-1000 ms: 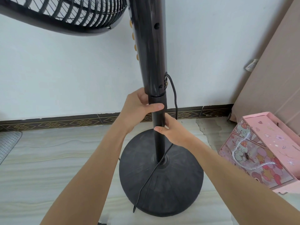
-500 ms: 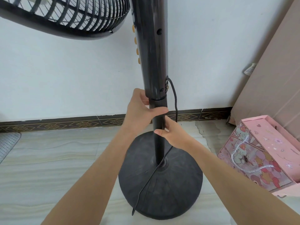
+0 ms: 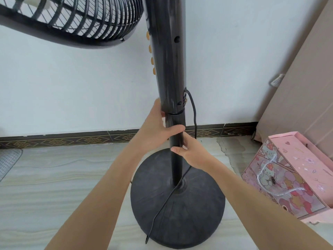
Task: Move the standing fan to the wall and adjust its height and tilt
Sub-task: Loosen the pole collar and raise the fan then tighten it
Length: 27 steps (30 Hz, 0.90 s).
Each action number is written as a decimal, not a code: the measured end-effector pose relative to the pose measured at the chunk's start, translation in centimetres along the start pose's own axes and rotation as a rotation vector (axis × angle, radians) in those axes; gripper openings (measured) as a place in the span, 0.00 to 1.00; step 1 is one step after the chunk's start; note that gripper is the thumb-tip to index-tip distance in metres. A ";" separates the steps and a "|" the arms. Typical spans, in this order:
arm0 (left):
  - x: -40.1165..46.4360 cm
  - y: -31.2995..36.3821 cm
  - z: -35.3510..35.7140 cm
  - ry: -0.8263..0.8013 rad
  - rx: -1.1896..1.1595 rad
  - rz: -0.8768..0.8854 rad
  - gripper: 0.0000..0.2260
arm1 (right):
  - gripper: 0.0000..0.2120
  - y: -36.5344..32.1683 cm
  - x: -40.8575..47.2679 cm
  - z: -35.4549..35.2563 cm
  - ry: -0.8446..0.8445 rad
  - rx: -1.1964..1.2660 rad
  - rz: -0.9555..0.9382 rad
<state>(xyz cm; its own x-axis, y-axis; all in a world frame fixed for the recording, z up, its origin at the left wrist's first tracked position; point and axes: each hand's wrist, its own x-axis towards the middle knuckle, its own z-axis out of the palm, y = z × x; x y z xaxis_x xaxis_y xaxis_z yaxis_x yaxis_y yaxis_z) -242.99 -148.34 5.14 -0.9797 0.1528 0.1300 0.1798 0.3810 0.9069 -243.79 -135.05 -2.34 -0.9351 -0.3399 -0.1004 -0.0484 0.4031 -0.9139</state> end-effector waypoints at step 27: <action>0.3 4.5 -2.0 0.293 0.084 0.140 0.21 | 0.21 -5.4 -0.3 0.4 0.548 0.174 -0.236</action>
<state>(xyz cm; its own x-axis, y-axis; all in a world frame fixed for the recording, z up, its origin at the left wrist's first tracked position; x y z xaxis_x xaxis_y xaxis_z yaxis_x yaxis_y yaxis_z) -242.65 -148.42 10.11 -0.9268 -0.0551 0.3714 0.3089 0.4501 0.8378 -243.05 -137.45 2.42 -0.9526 0.1017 0.2868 -0.2612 0.2105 -0.9420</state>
